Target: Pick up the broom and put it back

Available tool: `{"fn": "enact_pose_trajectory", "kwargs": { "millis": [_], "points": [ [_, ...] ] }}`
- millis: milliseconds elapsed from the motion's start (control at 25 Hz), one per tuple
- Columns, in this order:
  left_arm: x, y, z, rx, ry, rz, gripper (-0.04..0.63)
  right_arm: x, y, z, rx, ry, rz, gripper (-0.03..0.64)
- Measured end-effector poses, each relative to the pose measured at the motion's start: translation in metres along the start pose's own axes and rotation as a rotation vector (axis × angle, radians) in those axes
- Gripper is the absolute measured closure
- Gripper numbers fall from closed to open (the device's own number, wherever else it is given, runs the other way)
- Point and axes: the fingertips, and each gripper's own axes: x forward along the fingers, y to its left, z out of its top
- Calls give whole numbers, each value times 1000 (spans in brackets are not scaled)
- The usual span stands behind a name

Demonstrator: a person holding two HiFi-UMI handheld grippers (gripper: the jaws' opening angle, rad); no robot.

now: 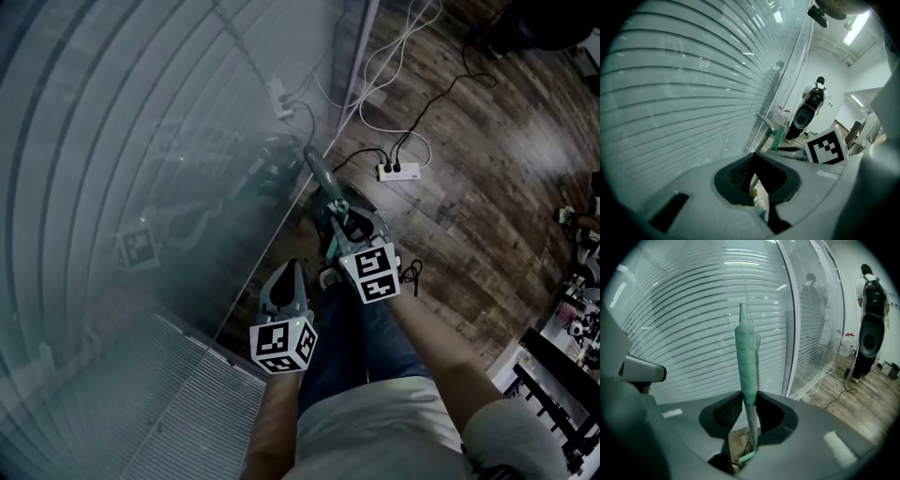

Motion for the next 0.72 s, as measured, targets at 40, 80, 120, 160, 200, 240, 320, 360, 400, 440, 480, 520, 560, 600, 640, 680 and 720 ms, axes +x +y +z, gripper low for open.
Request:
{"fn": "enact_pose_trajectory", "kwargs": {
  "millis": [40, 80, 120, 160, 200, 240, 320, 360, 400, 440, 480, 520, 560, 600, 640, 680, 720],
  "points": [
    [0, 0, 0, -1, 0, 1, 588, -1, 0, -1, 0, 0, -4, 518],
    [-1, -1, 0, -4, -1, 2, 588, -2, -1, -1, 0, -1, -7, 518],
    [-1, -1, 0, -5, -3, 1, 588, -3, -1, -2, -1, -1, -10, 518],
    [-1, -1, -1, -5, -4, 1, 588, -4, -1, -2, 0, -2, -13, 518],
    [-1, -1, -1, -4, -5, -1, 588, -5, -1, -3, 0, -2, -16, 518],
    [-1, -2, -1, -3, -5, -3, 588, -6, -1, -4, 0, -1, -18, 518],
    [-2, -3, -2, 0, -6, -7, 588, -9, -1, -7, 0, 1, -23, 518],
    [-2, -3, -2, 1, -7, -8, 588, -11, -1, -8, -1, 1, -25, 518],
    [-2, -4, -3, 2, -7, -9, 588, -12, 0, -9, -2, 1, -28, 518],
    [-3, -4, -4, 4, -8, -10, 588, -14, 0, -10, -3, 1, -31, 518],
    [-4, -4, -5, 5, -8, -11, 588, -17, 1, -12, -3, 1, -35, 518],
    [-5, -4, -6, 6, -8, -12, 588, -20, 2, -14, -3, 1, -38, 518],
    [-7, -5, -6, 6, -9, -12, 588, -23, 3, -15, -3, 0, -42, 518],
    [-9, -6, -6, 7, -10, -13, 588, -27, 3, -16, -2, 0, -46, 518],
    [-11, -8, -6, 7, -11, -14, 588, -30, 4, -17, -2, -1, -49, 518],
    [-12, -9, -6, 8, -12, -16, 588, -33, 5, -18, -3, -1, -51, 518],
    [-14, -10, -6, 9, -12, -18, 588, -37, 6, -19, -4, -1, -53, 518]
  ]
}}
